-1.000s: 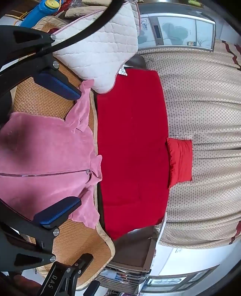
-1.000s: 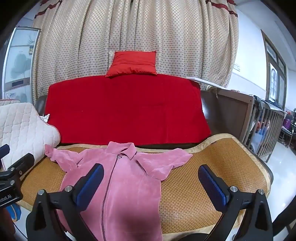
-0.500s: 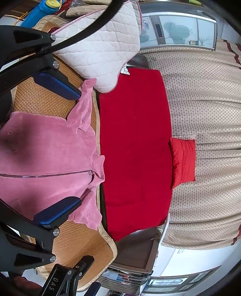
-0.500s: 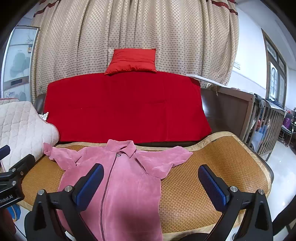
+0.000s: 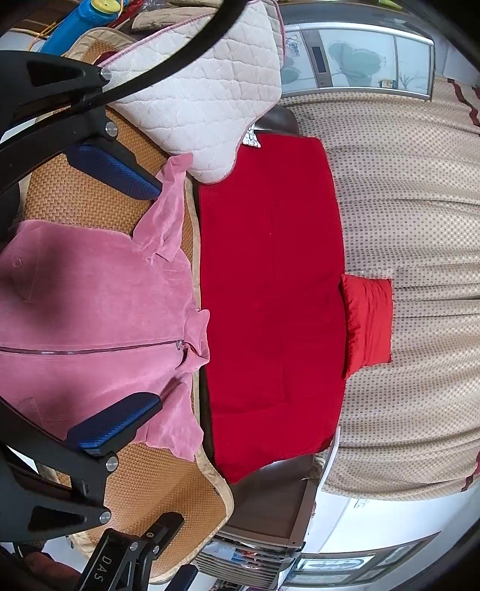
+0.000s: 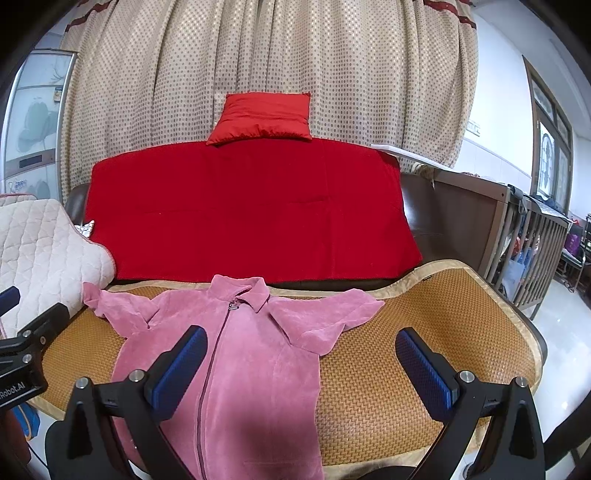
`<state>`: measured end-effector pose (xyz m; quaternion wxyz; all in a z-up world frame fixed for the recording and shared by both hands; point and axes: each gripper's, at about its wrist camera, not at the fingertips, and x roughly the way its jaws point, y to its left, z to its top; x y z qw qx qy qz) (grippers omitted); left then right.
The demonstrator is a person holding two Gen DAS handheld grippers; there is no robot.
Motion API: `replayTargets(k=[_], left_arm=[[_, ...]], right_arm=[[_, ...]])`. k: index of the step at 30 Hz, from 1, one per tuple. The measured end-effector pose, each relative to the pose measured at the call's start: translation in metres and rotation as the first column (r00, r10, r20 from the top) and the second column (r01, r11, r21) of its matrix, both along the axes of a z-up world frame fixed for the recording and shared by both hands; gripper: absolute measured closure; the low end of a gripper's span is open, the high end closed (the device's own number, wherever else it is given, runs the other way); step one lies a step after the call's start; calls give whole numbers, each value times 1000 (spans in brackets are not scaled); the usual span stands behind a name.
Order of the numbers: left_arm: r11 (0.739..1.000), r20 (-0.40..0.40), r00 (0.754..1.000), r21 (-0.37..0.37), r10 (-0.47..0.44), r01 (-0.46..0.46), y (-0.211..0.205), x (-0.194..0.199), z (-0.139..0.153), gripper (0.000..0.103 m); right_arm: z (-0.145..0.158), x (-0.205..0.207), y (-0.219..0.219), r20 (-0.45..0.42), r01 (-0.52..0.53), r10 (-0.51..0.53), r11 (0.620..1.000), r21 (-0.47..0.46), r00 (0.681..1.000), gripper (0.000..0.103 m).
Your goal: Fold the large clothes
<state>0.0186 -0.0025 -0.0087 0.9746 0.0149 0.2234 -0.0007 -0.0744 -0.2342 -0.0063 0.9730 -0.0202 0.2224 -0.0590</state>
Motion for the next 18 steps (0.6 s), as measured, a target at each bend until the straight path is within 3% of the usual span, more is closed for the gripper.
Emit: replayTargets(k=[11,18], left_arm=[[1000,-5,1000,1,2,-2,-2,15,-9,0],[1000,-41,999,7,-1,1,-5,45,-28,0]], right_arm=[[-9,15,0,-12,5,-6,1000,-14,1000,0],[-27,38,-12,-41,-6,7,1000,12,999,0]])
